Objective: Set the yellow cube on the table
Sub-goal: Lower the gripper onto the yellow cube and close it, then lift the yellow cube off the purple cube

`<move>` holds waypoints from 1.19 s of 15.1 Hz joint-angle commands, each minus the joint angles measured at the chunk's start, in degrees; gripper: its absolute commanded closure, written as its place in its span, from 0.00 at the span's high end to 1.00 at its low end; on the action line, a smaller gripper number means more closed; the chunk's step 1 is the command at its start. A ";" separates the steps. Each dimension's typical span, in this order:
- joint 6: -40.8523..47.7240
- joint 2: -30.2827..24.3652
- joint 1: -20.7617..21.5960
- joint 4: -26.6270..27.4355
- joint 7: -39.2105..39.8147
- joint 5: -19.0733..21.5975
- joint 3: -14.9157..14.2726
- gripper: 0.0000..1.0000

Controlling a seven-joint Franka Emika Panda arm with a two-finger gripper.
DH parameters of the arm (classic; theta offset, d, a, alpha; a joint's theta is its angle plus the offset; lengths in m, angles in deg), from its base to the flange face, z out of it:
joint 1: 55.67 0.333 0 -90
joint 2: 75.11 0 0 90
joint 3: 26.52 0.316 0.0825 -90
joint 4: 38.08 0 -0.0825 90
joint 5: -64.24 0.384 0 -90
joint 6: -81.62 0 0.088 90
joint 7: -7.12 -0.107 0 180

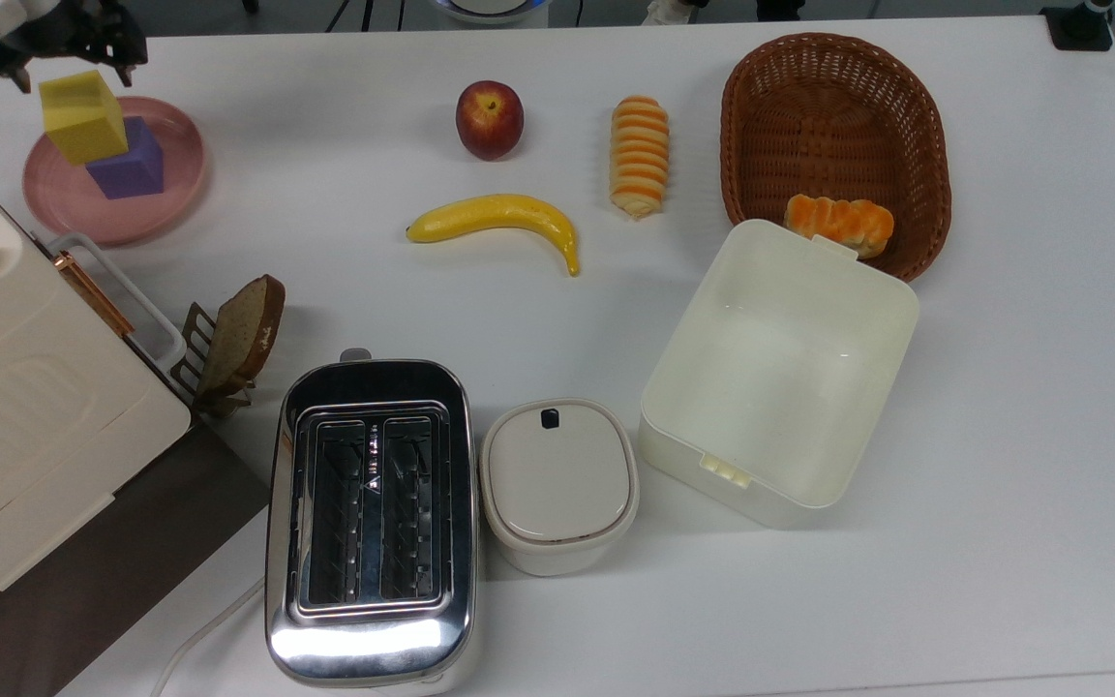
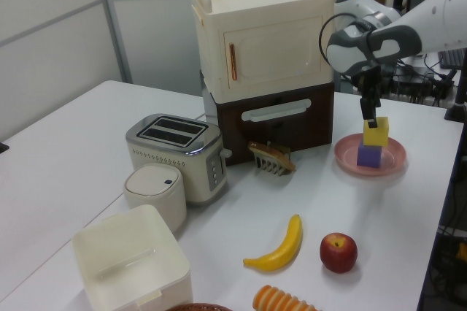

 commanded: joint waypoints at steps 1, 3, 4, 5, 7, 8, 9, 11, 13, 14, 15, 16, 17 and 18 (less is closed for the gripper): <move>-3.98 3.08 0.95 1.26 2.13 -0.19 -1.42 1.00; -5.48 3.97 0.86 1.52 2.13 -0.10 -1.42 1.00; -5.74 4.06 0.78 1.61 2.13 -0.01 -1.42 1.00; -5.83 4.14 0.78 1.88 2.13 -0.10 -1.42 1.00; -5.83 4.06 0.86 2.05 2.30 -0.10 -1.42 0.70; -5.57 3.97 0.95 1.97 2.22 -0.01 -1.42 0.43; -4.87 3.45 1.21 1.97 2.13 0.07 -1.42 0.25; -1.81 1.17 1.57 1.53 2.13 0.34 -1.34 0.18; 1.88 -0.94 2.35 0.57 0.99 0.69 -0.29 0.18; 3.99 -1.65 3.32 -0.05 -0.06 1.12 0.85 0.18; 6.01 -2.09 4.02 -0.84 -2.16 2.09 2.43 0.18; 6.81 -2.10 4.29 -1.19 -5.22 2.97 4.79 0.18; 6.56 -1.83 4.73 -1.20 -10.21 3.06 7.95 0.18; 6.30 -1.48 5.43 -1.20 -16.18 3.06 10.50 0.18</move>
